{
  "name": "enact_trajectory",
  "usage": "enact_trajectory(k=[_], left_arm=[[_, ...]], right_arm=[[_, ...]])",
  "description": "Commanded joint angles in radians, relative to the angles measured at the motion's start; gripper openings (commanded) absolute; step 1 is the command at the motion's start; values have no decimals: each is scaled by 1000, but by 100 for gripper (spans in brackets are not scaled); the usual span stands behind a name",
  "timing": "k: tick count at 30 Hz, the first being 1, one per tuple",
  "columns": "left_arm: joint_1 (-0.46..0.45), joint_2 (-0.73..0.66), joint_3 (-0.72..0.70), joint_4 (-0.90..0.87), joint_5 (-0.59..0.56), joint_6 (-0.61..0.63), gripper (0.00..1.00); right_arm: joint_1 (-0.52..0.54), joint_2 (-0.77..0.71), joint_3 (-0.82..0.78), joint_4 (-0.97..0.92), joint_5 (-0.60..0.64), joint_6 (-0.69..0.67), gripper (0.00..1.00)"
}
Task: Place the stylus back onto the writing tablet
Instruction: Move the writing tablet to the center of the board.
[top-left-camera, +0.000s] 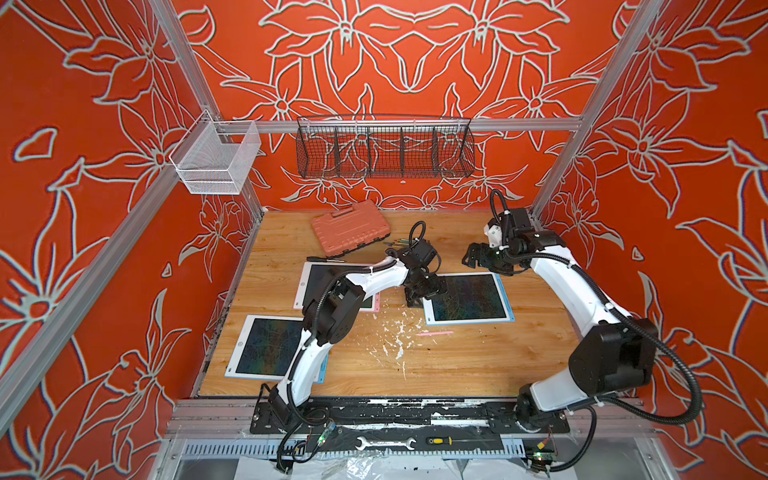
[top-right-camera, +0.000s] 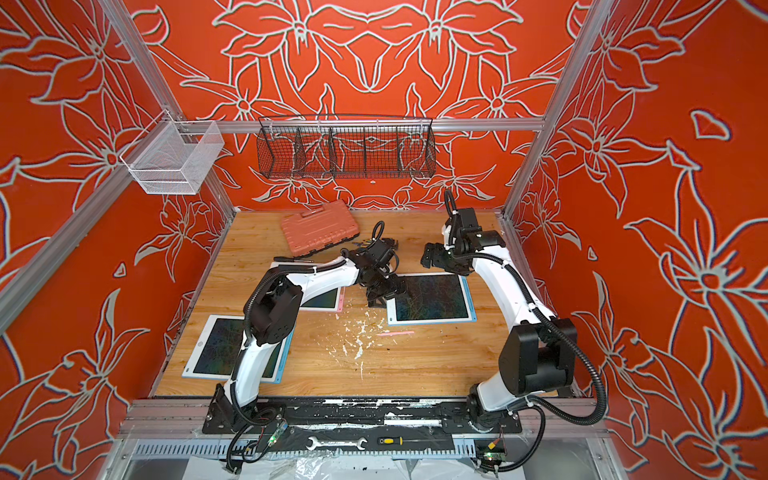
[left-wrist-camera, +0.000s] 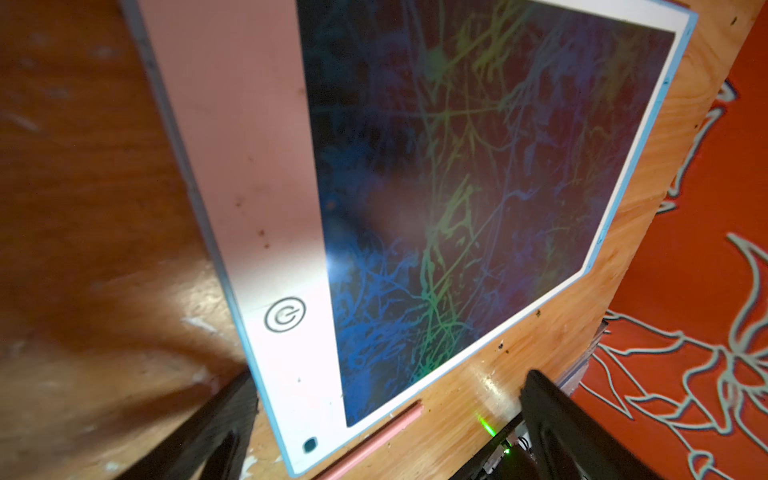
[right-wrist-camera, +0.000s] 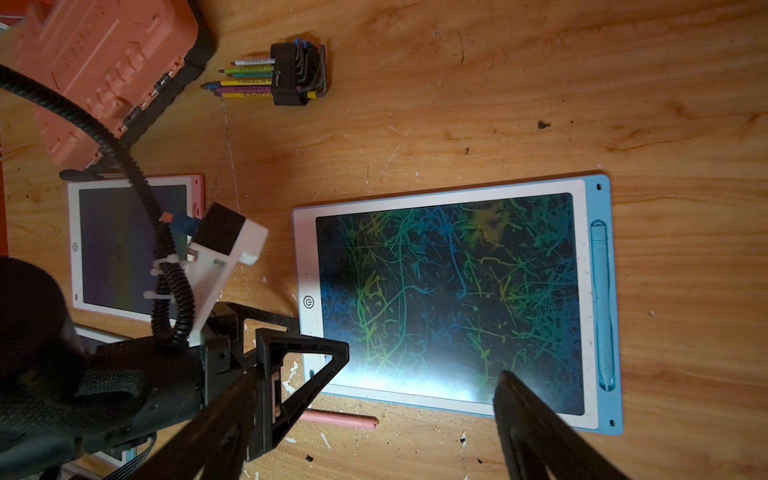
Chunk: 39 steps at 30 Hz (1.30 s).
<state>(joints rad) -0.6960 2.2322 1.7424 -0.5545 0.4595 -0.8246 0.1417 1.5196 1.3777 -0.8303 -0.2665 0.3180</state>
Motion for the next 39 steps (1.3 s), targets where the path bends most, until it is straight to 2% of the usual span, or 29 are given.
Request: enact_trajectory(k=[1, 25, 31, 39], left_arm=[[-14, 72, 9, -15, 3, -8, 97], [-34, 199, 177, -30, 61, -13, 97], [-22, 167, 181, -63, 29, 15, 97], [-10, 56, 163, -107, -14, 98, 97]], right_arm=[[5, -13, 29, -26, 24, -10, 91], [6, -21, 26, -27, 39, -12, 92], [4, -13, 26, -27, 39, -17, 92], [4, -9, 32, -22, 41, -8, 92]])
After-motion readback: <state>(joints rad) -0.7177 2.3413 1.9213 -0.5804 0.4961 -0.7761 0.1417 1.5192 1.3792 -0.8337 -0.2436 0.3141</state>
